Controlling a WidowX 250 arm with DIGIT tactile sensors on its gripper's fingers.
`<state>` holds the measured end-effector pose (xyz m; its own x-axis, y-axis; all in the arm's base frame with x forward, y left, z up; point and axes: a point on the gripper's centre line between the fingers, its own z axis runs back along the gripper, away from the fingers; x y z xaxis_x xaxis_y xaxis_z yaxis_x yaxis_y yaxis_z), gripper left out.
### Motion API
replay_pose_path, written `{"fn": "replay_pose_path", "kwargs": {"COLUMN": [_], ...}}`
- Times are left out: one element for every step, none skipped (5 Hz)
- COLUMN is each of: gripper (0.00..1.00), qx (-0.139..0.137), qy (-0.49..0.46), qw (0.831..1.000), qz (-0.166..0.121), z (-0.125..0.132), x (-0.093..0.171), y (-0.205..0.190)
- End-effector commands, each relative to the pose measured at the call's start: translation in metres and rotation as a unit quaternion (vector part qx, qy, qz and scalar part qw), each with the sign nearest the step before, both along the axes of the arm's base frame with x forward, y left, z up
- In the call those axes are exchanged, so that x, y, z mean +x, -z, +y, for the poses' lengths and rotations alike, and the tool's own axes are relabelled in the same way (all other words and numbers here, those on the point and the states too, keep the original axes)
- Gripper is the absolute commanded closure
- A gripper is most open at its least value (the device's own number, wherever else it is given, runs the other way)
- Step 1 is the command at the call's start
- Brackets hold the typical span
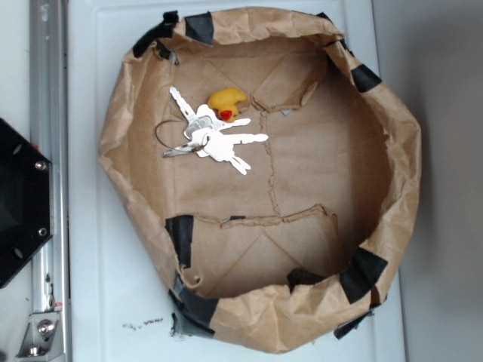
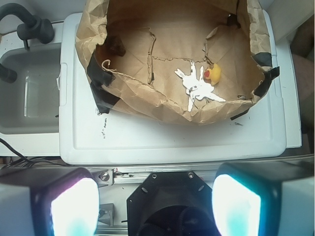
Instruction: Grab the silver keys.
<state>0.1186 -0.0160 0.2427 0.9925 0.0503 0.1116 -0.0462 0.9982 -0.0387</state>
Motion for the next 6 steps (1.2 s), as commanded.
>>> {"fn": "replay_pose_path", "kwargs": {"gripper": [0.0, 0.0, 0.0, 0.0, 0.0, 0.0], "qx": [0.0, -0.025, -0.047, -0.042, 0.015, 0.066], "qy": [0.0, 0.063, 0.137, 0.211, 0.198, 0.13], "qw": [1.0, 0.998, 0.989, 0.976, 0.978, 0.989], "qz": [0.0, 0.002, 0.018, 0.04, 0.069, 0.034], "z": [0.0, 0.004, 0.018, 0.036, 0.051, 0.064], "x": [0.0, 0.05, 0.084, 0.095, 0.093, 0.1], "y": [0.0, 0.004, 0.014, 0.032, 0.065, 0.088]}}
